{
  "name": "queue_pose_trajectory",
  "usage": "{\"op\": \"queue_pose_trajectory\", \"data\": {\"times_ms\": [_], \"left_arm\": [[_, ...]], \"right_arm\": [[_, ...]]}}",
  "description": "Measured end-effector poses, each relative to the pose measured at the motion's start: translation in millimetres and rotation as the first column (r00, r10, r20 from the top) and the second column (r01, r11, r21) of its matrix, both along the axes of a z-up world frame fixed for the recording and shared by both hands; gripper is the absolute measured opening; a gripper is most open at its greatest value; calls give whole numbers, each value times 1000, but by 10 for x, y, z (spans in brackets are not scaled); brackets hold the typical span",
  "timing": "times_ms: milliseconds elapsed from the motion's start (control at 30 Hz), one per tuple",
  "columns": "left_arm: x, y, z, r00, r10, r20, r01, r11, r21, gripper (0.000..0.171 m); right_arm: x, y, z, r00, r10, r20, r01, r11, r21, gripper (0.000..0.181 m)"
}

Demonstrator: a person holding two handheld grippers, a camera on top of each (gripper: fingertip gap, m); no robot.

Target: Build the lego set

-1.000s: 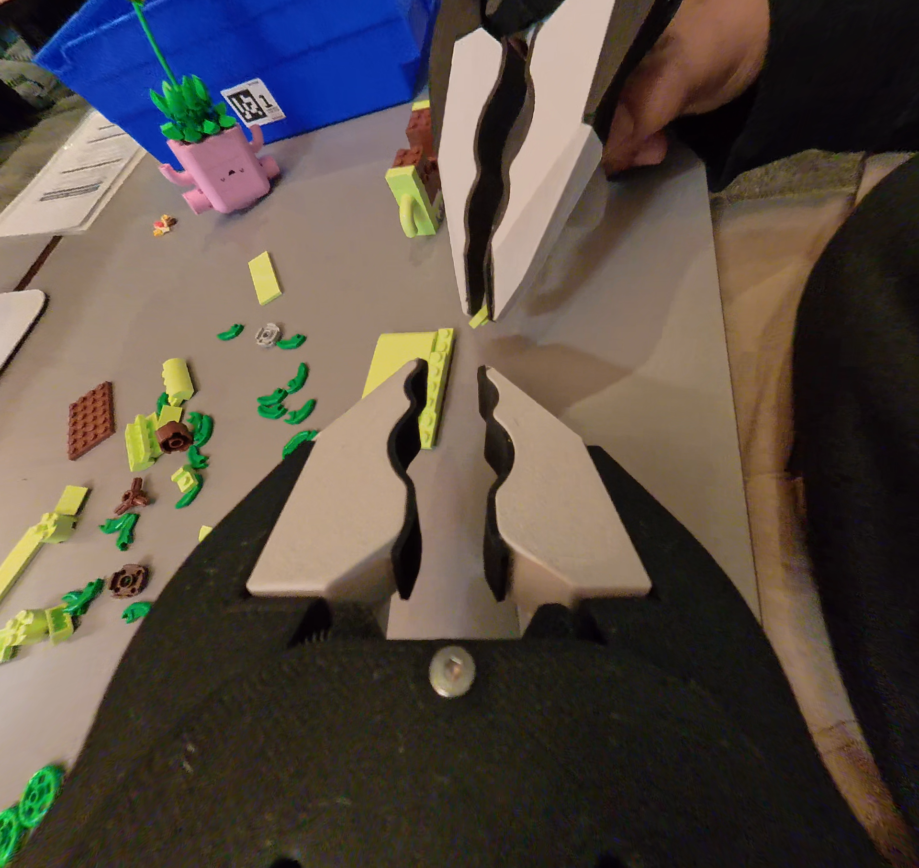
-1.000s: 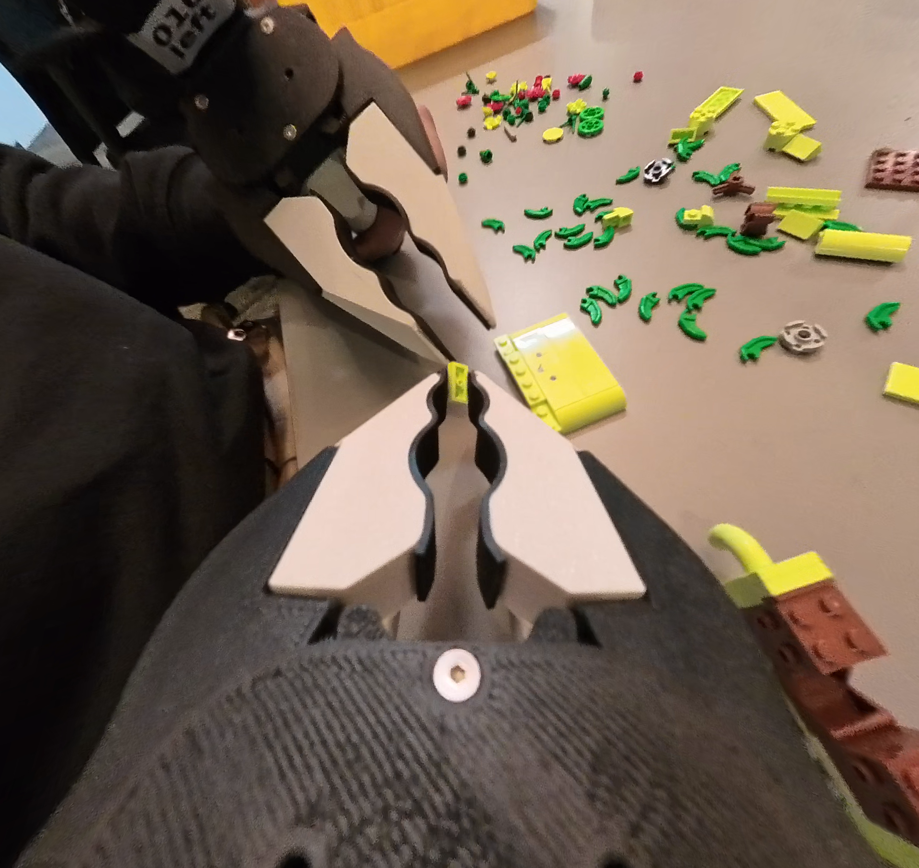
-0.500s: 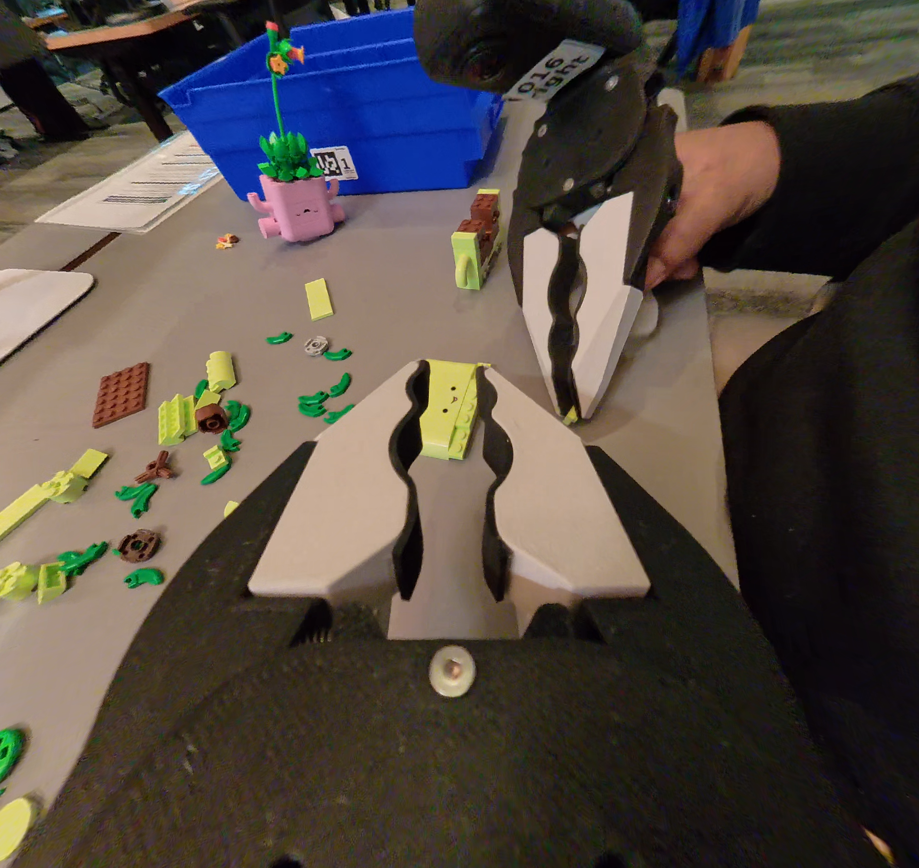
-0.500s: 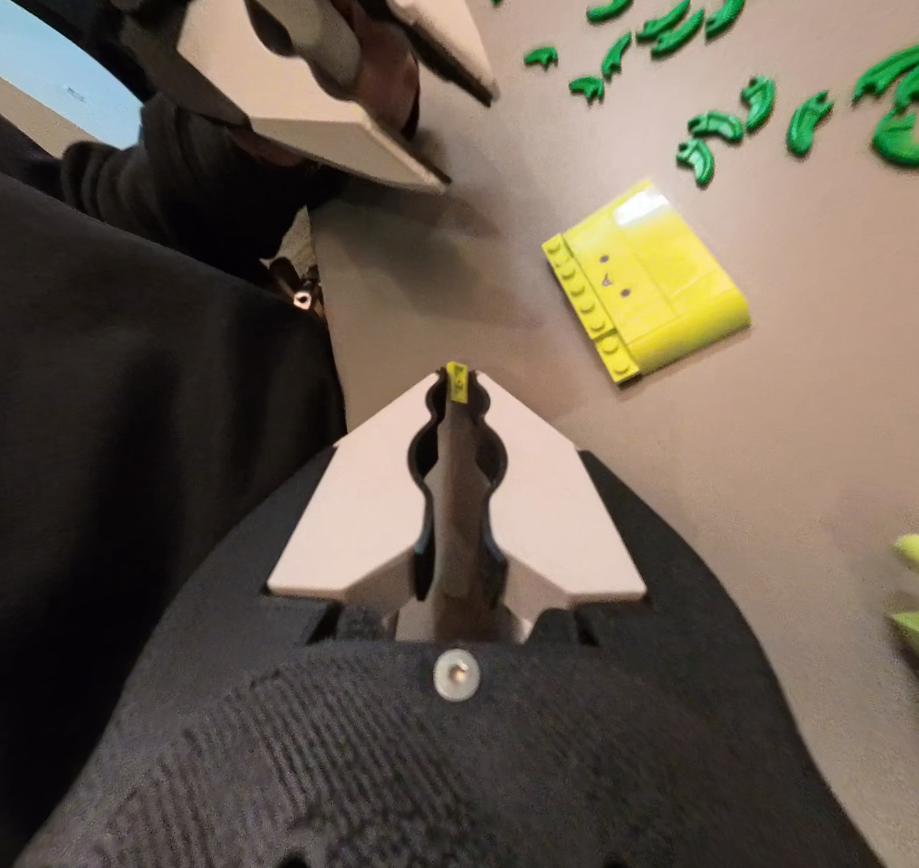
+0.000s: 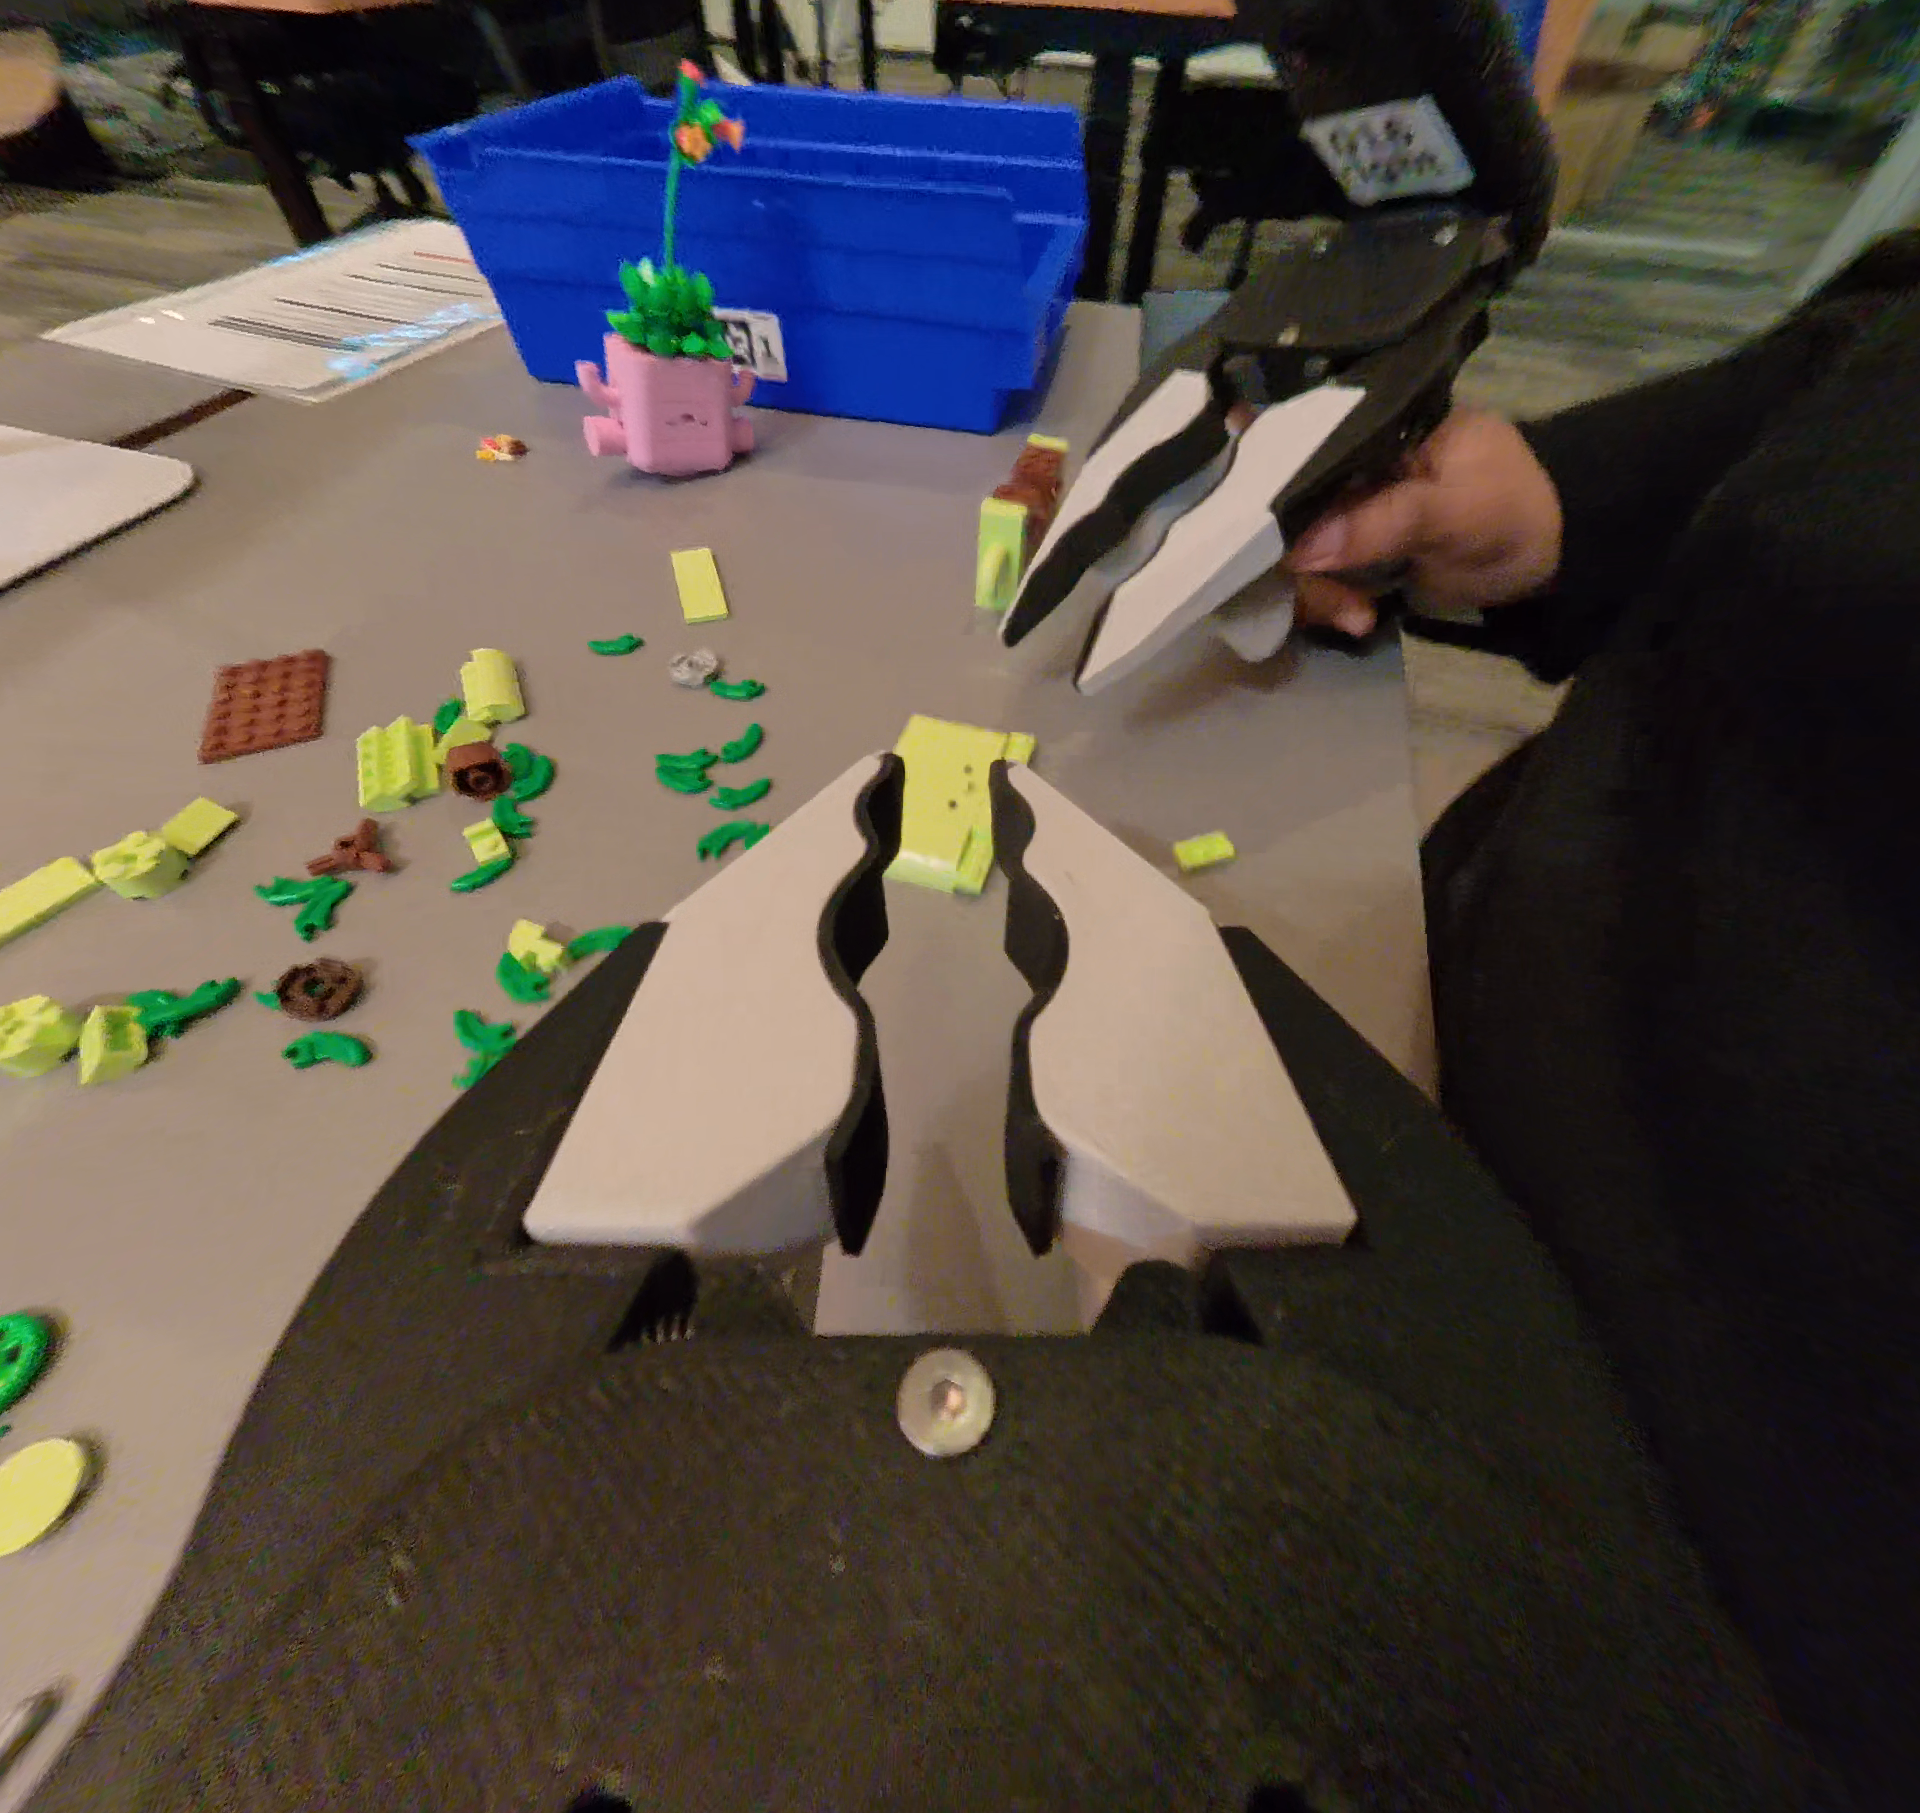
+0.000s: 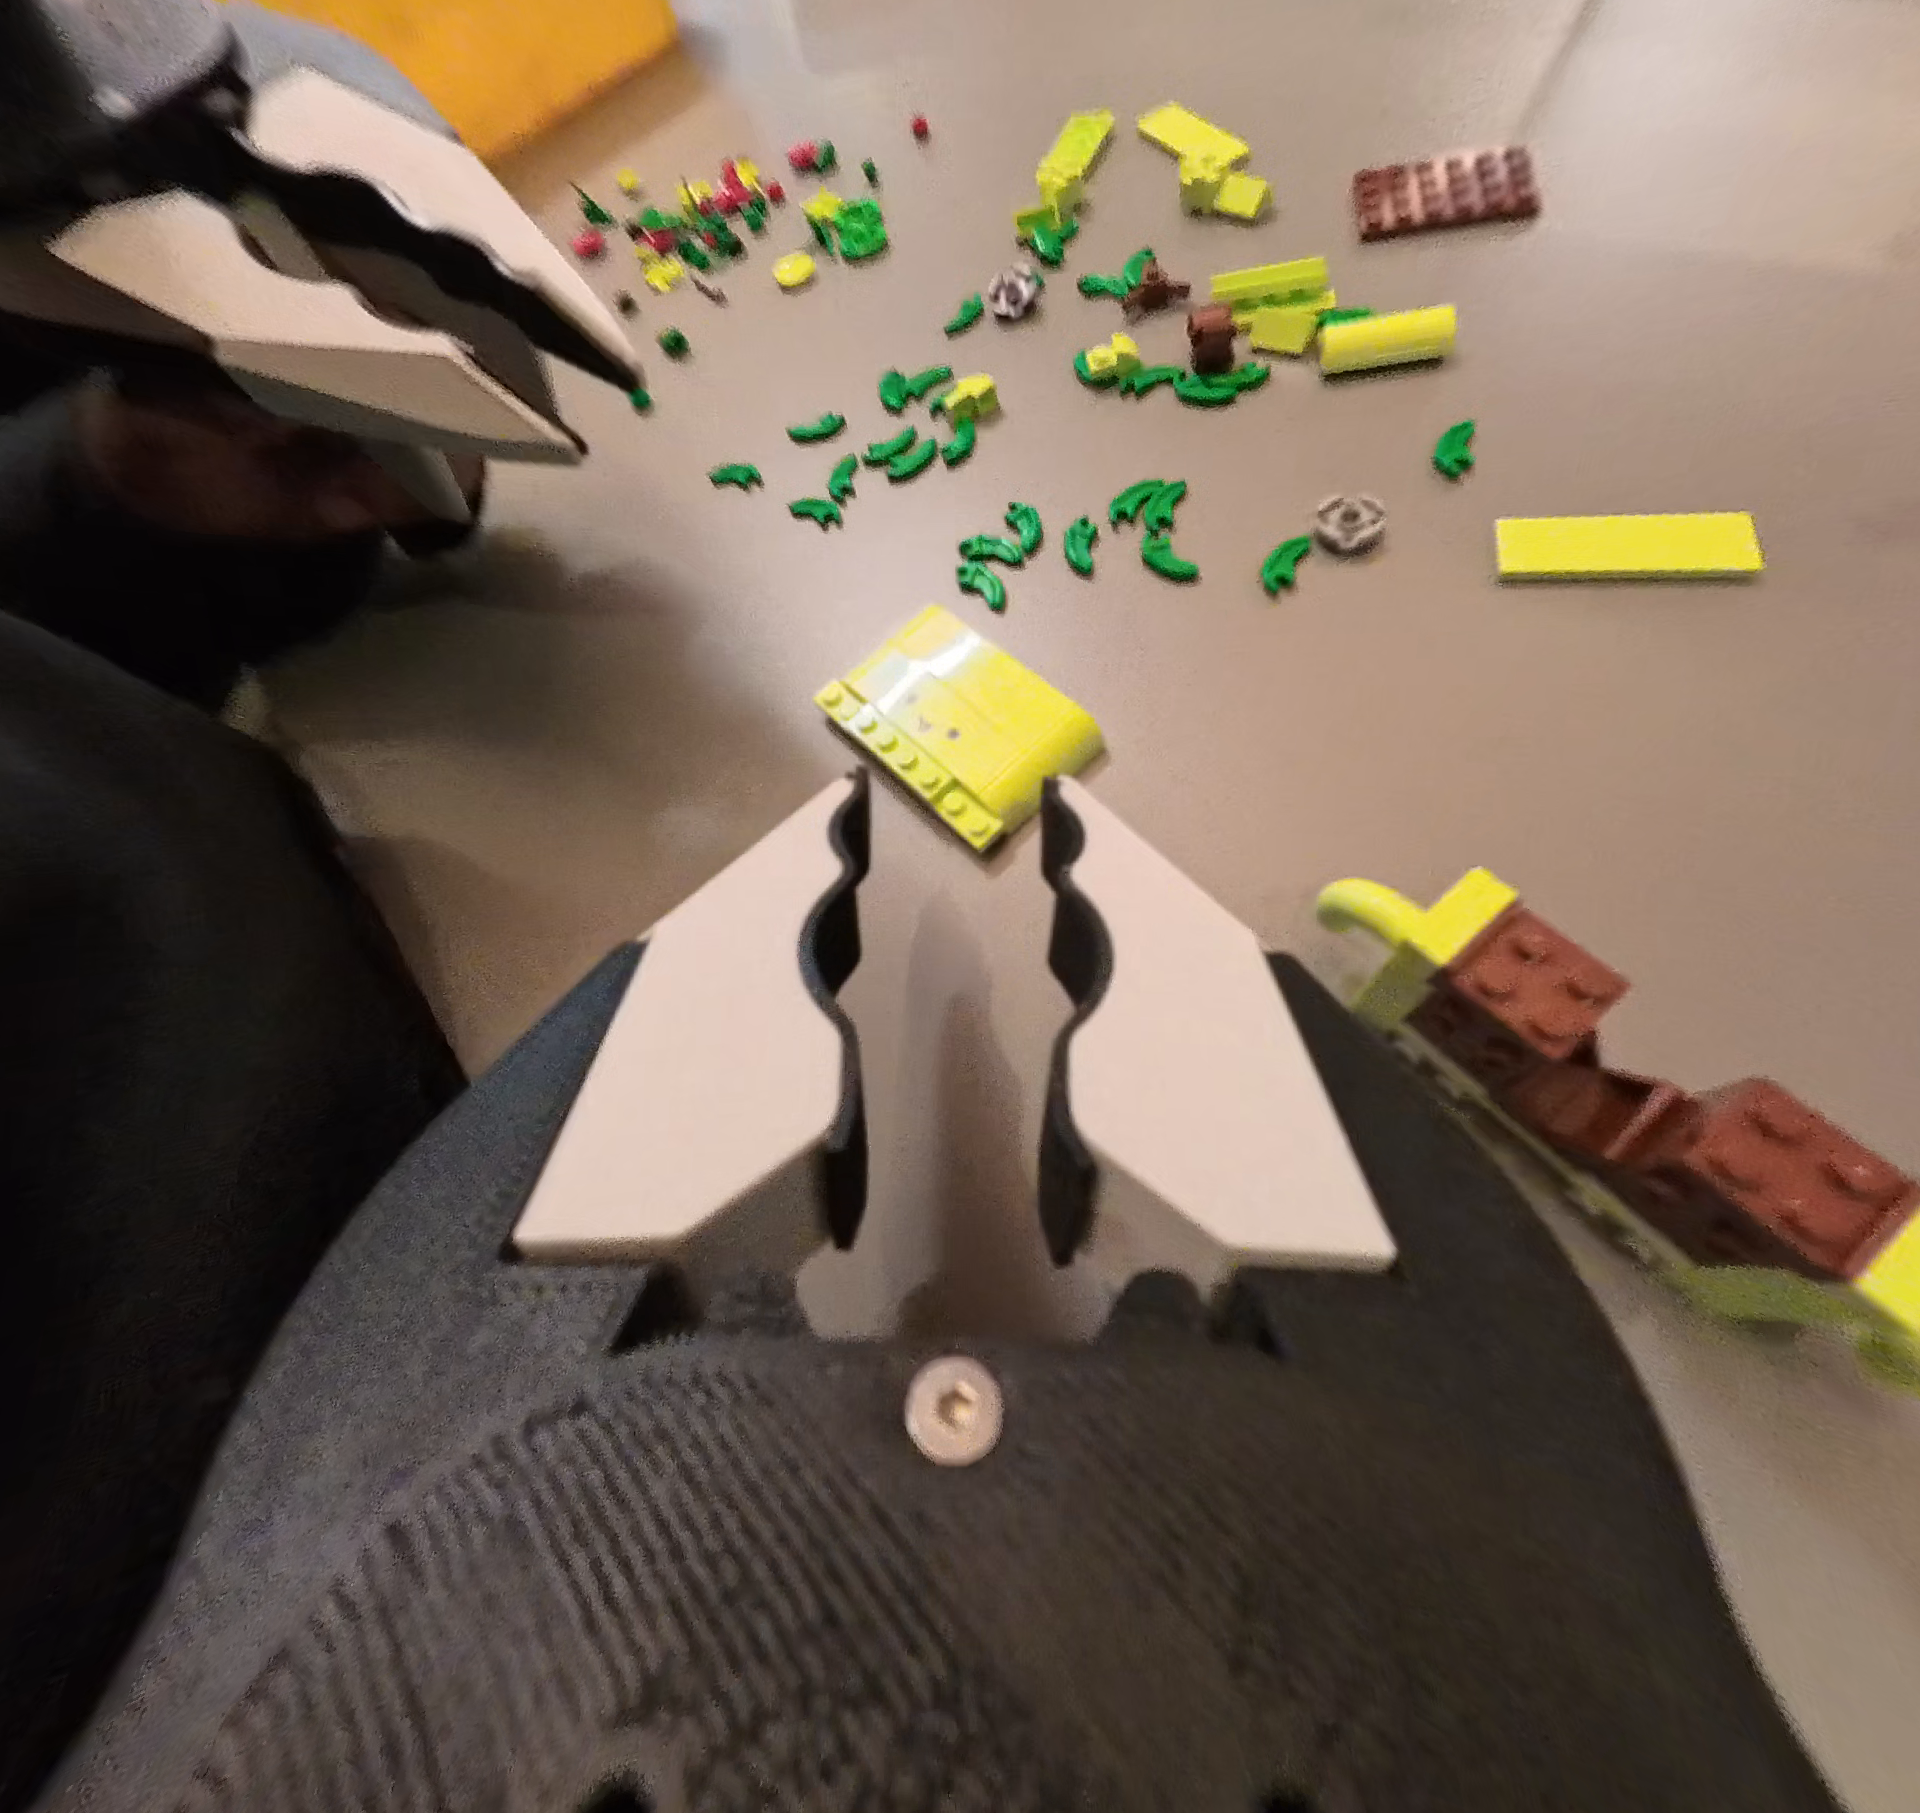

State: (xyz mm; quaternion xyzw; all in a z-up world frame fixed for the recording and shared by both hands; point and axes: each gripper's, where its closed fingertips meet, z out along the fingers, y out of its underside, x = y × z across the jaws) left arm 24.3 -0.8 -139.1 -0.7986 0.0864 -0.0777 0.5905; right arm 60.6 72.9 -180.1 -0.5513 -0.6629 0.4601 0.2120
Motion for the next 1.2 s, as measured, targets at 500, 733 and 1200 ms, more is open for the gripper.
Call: {"op": "queue_pose_trajectory", "data": {"times_ms": [500, 733, 1200], "left_arm": [[-116, -375, -64, 941, 215, 263, -193, 975, -109, 17], [435, -247, -213, 979, 161, 128, -132, 969, -211, 21], [557, 206, -449, 988, 154, -33, -153, 886, -438, 21]], "right_arm": [[224, -347, 457, 952, -157, -264, 196, 972, 127, 47], [471, -201, 408, 962, -14, -272, 57, 987, 149, 35], [260, 29, 233, 978, 134, -157, -119, 988, 99, 9]]}}
